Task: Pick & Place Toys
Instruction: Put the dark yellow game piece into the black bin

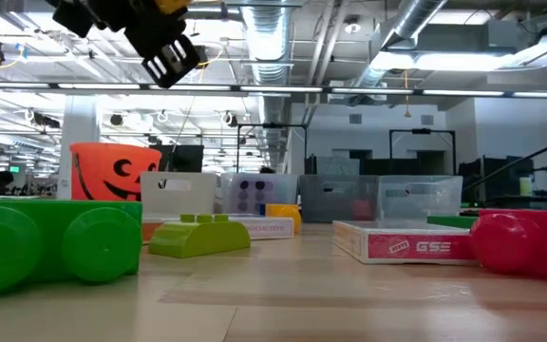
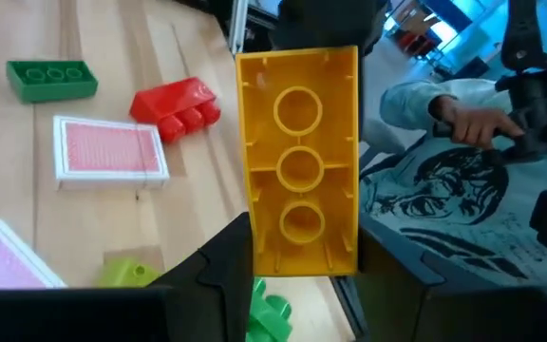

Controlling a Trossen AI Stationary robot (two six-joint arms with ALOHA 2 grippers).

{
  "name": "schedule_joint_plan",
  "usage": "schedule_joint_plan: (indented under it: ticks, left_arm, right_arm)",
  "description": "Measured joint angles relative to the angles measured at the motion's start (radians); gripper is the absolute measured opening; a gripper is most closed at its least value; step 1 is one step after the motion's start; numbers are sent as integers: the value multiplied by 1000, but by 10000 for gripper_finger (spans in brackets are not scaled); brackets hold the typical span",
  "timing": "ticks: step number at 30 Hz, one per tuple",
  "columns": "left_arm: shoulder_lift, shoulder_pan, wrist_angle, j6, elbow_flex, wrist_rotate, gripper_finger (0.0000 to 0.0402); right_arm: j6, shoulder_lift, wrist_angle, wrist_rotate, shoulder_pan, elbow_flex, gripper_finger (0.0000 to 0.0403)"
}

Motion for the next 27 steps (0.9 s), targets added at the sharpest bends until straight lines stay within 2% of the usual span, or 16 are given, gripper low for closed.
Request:
schedule_joint_plan:
  ticks: [9,16,21,27]
  left_arm:
    - [-3,0,52,-17,0,0,135]
    - [-2,0,52,-17,0,0,135]
    - [-2,0,52,-17,0,0,135]
    - [-2,0,47,-19,-1,15,153]
  right_arm:
    - [9,0,-3,-13,-7,0,288]
    - [8,0,-2,-12,-7,0,262]
    - [5,0,7,-11,-7,0,217]
    - [2,0,0,-11,-6,1,123]
